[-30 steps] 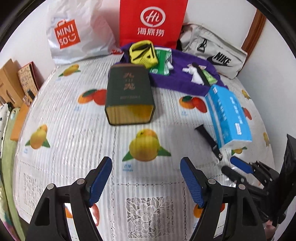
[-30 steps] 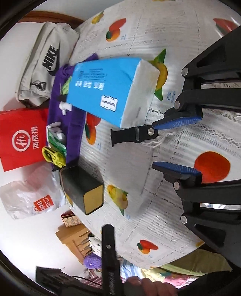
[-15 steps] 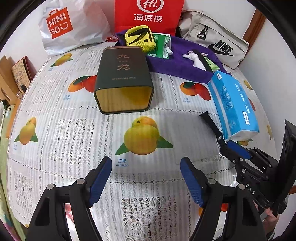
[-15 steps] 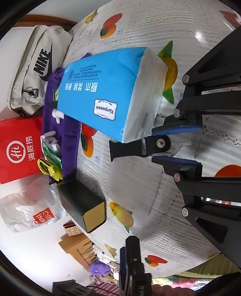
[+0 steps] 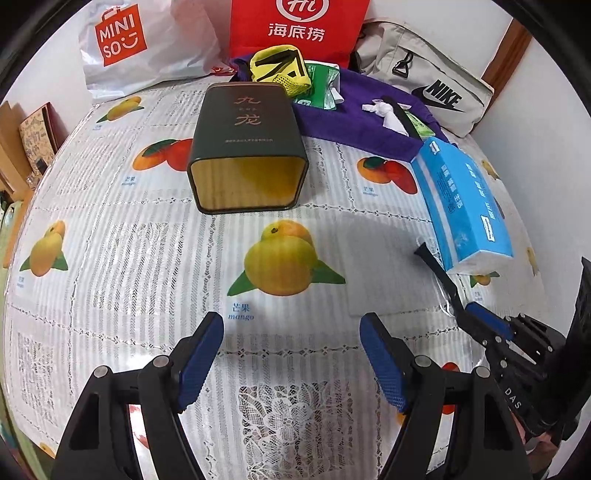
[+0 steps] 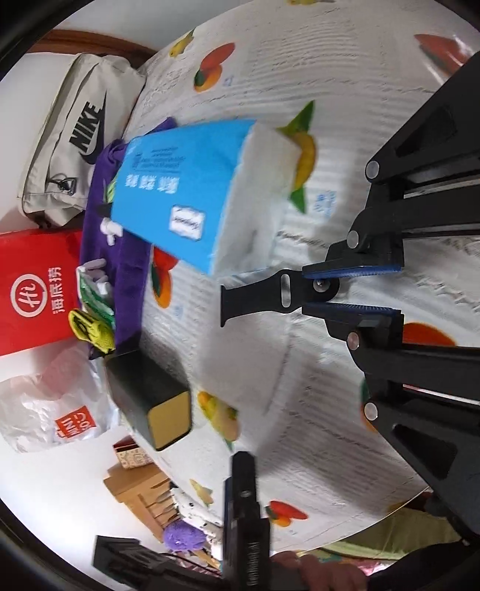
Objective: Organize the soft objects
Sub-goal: 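Grasp the black watch strap with the right tool while the left tool grasps the white mesh cloth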
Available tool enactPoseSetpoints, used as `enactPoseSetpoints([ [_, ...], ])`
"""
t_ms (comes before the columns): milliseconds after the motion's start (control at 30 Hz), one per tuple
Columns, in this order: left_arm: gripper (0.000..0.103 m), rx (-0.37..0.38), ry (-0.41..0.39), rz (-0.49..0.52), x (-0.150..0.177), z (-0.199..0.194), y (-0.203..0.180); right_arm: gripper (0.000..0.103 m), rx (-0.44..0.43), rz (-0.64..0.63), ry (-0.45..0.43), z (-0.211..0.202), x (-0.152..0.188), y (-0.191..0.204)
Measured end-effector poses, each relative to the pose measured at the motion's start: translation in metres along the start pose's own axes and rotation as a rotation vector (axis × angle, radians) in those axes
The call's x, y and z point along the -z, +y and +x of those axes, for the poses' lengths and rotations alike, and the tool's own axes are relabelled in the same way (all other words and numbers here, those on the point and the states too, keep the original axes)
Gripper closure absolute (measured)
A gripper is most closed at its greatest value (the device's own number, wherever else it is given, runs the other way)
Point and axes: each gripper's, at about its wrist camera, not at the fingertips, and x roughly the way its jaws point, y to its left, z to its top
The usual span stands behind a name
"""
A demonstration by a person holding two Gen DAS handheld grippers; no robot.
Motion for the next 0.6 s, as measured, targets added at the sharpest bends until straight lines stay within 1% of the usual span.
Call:
enactPoseSetpoints([
  [67, 0.028, 0.003, 0.005, 0.003, 0.002, 0.000, 0.000, 0.090, 0.013, -0.013, 0.010, -0.003, 0.003, 0.001],
  [100, 0.028, 0.004, 0.003, 0.009, 0.003, -0.001, 0.000, 0.093, 0.015, -0.020, 0.019, -0.006, 0.005, 0.002],
  [167, 0.028, -0.001, -0.001, 0.009, 0.004, -0.002, 0.001, 0.094, 0.001, -0.033, 0.027, -0.013, 0.009, 0.005],
  [233, 0.028, 0.010, -0.001, 0.000, 0.003, -0.002, 0.004, 0.093, -0.013, -0.037, 0.049, -0.014, 0.012, 0.008],
  [267, 0.028, 0.013, -0.001, -0.005, 0.003, -0.002, 0.005, 0.092, -0.022, -0.038, 0.046, -0.015, 0.013, 0.008],
  [300, 0.028, 0.014, 0.000, -0.009, 0.003, -0.001, 0.005, 0.088, -0.022, -0.035, 0.039, -0.015, 0.012, 0.008],
  [333, 0.028, 0.014, 0.004, -0.011, 0.002, 0.000, 0.005, 0.080, -0.016, -0.031, 0.032, -0.014, 0.011, 0.007],
  [367, 0.028, 0.013, 0.010, -0.011, 0.002, 0.002, 0.005, 0.075, -0.013, -0.026, 0.022, -0.013, 0.009, 0.006],
  [400, 0.028, 0.013, 0.012, -0.009, 0.003, 0.002, 0.005, 0.065, -0.010, -0.019, 0.007, -0.011, 0.005, 0.004],
  [433, 0.028, 0.014, 0.012, -0.007, 0.003, 0.002, 0.005, 0.062, -0.008, -0.017, 0.000, -0.009, 0.003, 0.004],
  [600, 0.028, 0.004, 0.014, -0.009, 0.003, 0.002, 0.008, 0.062, -0.017, -0.005, 0.006, 0.012, -0.007, 0.001],
])
